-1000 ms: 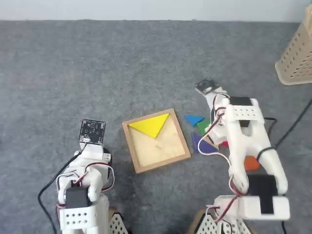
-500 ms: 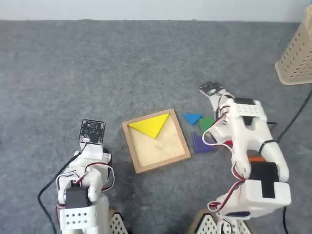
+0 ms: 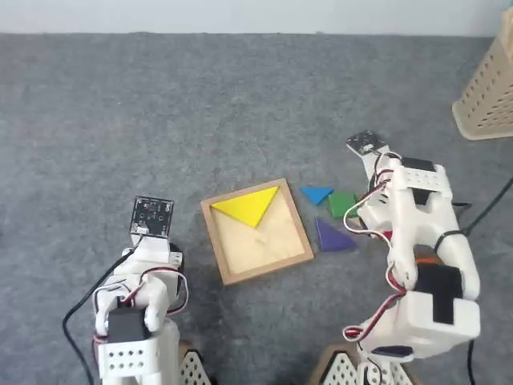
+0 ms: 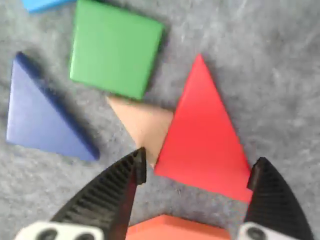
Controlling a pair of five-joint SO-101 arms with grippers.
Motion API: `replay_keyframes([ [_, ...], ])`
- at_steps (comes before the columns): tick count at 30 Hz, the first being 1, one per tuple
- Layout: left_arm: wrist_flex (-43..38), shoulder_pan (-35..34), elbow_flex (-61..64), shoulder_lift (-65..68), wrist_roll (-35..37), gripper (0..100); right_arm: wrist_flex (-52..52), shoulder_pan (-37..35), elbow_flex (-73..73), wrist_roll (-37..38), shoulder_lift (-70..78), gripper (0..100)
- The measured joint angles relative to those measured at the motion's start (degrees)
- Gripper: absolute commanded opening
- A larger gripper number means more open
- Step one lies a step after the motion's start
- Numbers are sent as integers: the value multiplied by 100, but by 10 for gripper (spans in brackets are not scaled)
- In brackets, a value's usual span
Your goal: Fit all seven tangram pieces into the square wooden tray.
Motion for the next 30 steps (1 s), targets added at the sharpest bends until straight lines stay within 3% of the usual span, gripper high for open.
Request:
replay_keyframes([
  [22, 0, 0, 0, 0, 0, 71, -167, 0, -229, 281, 536, 322],
  [30, 0, 0, 0, 0, 0, 71, -53, -9, -325, 2101, 580, 322],
])
